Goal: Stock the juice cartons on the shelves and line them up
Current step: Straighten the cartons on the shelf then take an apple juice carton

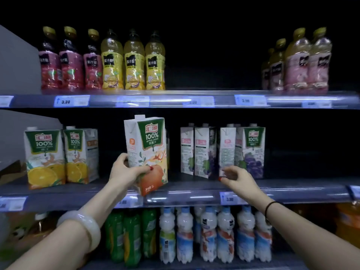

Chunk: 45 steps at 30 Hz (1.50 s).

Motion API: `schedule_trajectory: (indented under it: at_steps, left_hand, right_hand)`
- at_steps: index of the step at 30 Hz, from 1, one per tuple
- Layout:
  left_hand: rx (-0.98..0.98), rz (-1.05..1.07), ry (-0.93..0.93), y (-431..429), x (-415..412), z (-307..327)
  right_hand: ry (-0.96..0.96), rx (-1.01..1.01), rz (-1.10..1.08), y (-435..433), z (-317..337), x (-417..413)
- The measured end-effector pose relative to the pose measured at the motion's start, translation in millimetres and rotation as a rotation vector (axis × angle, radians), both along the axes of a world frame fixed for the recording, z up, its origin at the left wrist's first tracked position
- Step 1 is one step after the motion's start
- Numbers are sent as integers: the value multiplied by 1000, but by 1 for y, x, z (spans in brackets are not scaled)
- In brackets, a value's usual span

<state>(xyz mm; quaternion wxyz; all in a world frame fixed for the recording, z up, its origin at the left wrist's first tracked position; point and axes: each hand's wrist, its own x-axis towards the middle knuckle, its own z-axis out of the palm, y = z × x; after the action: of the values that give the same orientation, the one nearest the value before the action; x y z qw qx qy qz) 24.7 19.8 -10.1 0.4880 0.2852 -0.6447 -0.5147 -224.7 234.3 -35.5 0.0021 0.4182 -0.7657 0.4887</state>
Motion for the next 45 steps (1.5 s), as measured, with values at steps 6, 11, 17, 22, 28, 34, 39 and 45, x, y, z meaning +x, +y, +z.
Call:
schedule_trajectory:
  at_steps: [6, 11, 17, 22, 28, 34, 39, 45]
  left_hand:
    - [15, -155, 6, 52, -57, -7]
    - [16, -250, -12, 74, -114, -5]
    - [35, -326, -28, 67, -174, -6]
    - [66, -382, 1, 57, -210, -6]
    - [102, -453, -75, 55, -233, -9]
    - [155, -445, -56, 59, -243, -22]
    - [208, -481, -50, 58, -244, -23]
    - [233, -501, -106, 57, -243, -21]
  right_hand:
    - [-41, -67, -75, 43, 6, -41]
    - [-103, -95, -76, 55, 8, -70]
    - [-137, -129, -97, 57, 9, -109]
    - [-143, -111, -165, 54, 13, -140]
    - [-234, -98, -179, 42, 4, -163]
    - [-372, -161, -50, 26, 4, -179]
    - [-474, -208, 9, 11, 3, -194]
    - [-548, -243, -2, 2, -6, -204]
